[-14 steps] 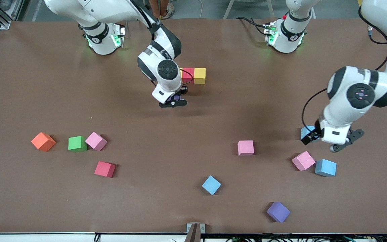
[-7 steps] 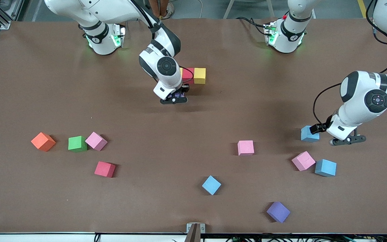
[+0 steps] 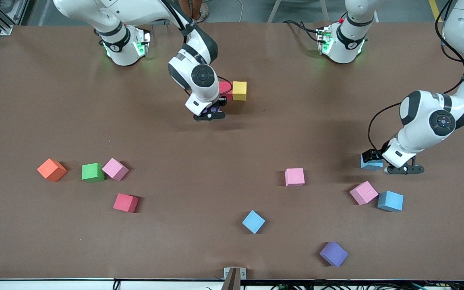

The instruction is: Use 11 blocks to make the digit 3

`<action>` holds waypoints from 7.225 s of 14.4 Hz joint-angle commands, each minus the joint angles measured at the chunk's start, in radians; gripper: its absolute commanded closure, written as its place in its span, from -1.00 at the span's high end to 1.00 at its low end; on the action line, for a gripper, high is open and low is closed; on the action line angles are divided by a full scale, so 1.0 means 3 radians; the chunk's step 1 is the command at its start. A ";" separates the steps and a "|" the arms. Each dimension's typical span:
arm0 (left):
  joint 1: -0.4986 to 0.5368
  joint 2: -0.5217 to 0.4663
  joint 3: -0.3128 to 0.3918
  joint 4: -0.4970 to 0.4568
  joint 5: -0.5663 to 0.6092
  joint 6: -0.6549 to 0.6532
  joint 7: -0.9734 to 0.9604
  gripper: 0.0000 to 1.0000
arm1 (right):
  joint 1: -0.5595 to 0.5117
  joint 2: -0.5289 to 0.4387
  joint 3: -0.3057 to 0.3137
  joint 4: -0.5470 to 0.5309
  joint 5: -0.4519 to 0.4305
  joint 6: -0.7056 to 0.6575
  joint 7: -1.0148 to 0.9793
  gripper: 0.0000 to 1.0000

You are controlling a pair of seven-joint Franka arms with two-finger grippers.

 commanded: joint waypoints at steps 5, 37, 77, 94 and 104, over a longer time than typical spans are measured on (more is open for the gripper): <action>0.0050 0.0012 -0.0014 -0.0112 0.0077 0.0089 0.0043 0.07 | 0.0055 -0.0121 0.0001 -0.0111 0.0026 -0.0063 0.0045 -0.56; -0.0466 -0.0075 -0.0516 0.1299 -0.0476 -0.1531 -0.3146 -0.58 | 0.0142 -0.0065 -0.0010 -0.0132 -0.0148 0.0024 0.0167 -0.51; -0.1494 0.0007 -0.0536 0.1657 -0.0435 -0.1670 -0.5590 -0.58 | -0.1387 0.0998 -0.1073 0.1760 -0.0127 0.0131 -0.1781 1.00; -0.1806 0.0293 -0.0531 0.1805 -0.0419 -0.1665 -0.6491 -0.58 | -0.1331 0.1141 -0.1119 0.1970 0.0052 0.0249 -0.1821 1.00; -0.2511 0.0518 -0.0010 0.2015 -0.0409 -0.1629 -0.7002 -0.58 | -0.1290 0.1223 -0.1191 0.1944 0.0052 0.0402 -0.1965 0.70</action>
